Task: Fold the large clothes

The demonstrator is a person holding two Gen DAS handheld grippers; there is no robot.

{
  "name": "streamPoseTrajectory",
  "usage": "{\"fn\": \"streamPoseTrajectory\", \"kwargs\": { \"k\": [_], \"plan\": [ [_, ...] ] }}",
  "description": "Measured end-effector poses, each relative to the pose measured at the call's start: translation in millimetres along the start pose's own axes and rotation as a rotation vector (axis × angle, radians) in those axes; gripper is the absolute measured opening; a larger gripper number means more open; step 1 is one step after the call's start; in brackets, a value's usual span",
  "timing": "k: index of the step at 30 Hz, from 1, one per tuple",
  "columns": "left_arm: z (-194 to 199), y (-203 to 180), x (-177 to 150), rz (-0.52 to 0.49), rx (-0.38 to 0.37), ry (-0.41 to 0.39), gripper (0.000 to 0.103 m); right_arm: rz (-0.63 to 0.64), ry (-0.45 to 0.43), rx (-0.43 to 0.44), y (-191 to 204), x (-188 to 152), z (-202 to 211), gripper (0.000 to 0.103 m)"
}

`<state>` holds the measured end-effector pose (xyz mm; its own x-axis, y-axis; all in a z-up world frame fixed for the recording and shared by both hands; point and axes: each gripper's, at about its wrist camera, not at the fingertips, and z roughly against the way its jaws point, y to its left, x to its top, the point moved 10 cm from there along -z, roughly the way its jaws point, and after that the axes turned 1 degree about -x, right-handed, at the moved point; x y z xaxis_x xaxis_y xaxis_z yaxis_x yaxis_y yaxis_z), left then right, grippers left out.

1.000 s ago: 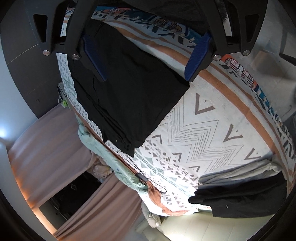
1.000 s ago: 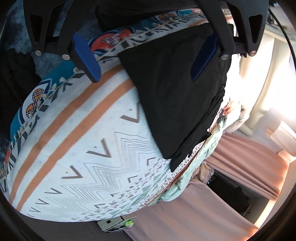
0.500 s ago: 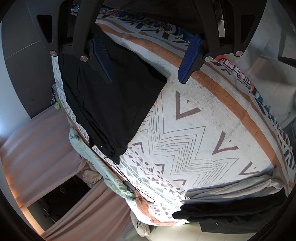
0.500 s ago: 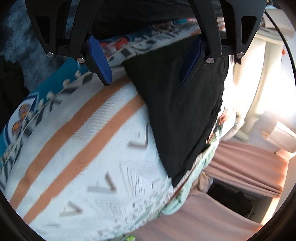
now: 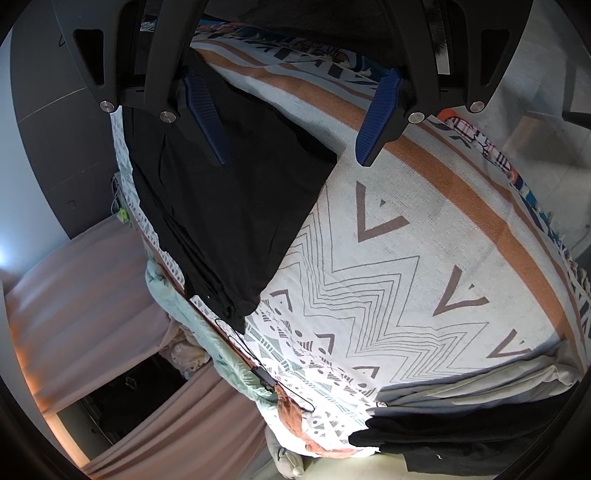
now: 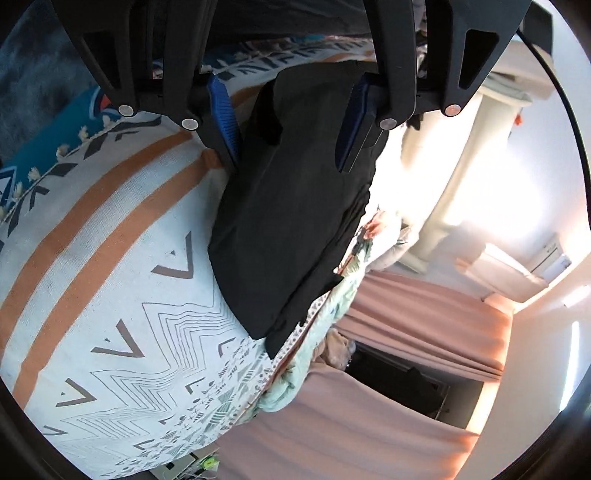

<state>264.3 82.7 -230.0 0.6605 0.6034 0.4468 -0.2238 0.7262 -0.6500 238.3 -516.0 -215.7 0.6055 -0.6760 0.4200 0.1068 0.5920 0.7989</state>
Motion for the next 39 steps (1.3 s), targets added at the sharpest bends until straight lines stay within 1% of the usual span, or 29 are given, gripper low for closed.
{"fn": "streamPoseTrajectory", "kwargs": {
  "k": [2, 4, 8, 12, 14, 19, 24, 26, 27, 29, 30, 31, 32, 34, 35, 39],
  "plan": [
    [-3, 2, 1, 0.006, 0.003, 0.007, 0.073, -0.003, 0.010, -0.034, -5, -3, -8, 0.053],
    [-6, 6, 2, 0.016, 0.006, 0.012, 0.073, -0.013, 0.018, -0.049, -10, -4, -15, 0.053],
    [-15, 13, 6, 0.029, 0.019, 0.022, 0.072, -0.017, 0.019, -0.059, -16, 0, -22, 0.053],
    [-24, 9, 11, 0.021, 0.008, 0.033, 0.072, -0.011, 0.014, -0.070, -19, 8, -29, 0.053],
    [-29, 6, 13, 0.028, -0.005, 0.051, 0.072, -0.012, 0.011, -0.068, -19, 12, -32, 0.053],
    [-39, -5, 6, 0.097, -0.068, 0.116, 0.072, -0.019, -0.003, -0.063, -19, 18, -39, 0.053],
    [-38, -15, -2, 0.099, -0.114, 0.119, 0.072, -0.016, -0.010, -0.067, -20, 19, -42, 0.053],
    [-43, -17, -2, 0.083, -0.108, 0.108, 0.069, -0.022, -0.017, -0.067, -20, 20, -42, 0.053],
    [-47, -18, -2, 0.076, -0.097, 0.108, 0.063, -0.031, -0.024, -0.073, -21, 20, -42, 0.051],
    [-55, -17, -1, 0.078, -0.077, 0.103, 0.057, -0.047, -0.037, -0.100, -24, 21, -43, 0.040],
    [-57, -16, 1, 0.088, -0.067, 0.096, 0.051, -0.058, -0.041, -0.113, -26, 22, -44, 0.037],
    [-57, -15, 3, 0.103, -0.061, 0.093, 0.048, -0.074, -0.044, -0.123, -28, 22, -44, 0.032],
    [-56, -13, 3, 0.125, -0.059, 0.092, 0.046, -0.088, -0.046, -0.128, -29, 23, -44, 0.027],
    [-49, -11, 0, 0.156, -0.071, 0.088, 0.046, -0.119, -0.046, -0.137, -32, 23, -41, 0.023],
    [-46, -9, -2, 0.166, -0.078, 0.091, 0.046, -0.124, -0.049, -0.137, -32, 23, -40, 0.023],
    [-37, -11, -22, 0.252, -0.175, 0.140, 0.046, -0.129, -0.045, -0.145, -33, 18, -36, 0.023]
  ]
}}
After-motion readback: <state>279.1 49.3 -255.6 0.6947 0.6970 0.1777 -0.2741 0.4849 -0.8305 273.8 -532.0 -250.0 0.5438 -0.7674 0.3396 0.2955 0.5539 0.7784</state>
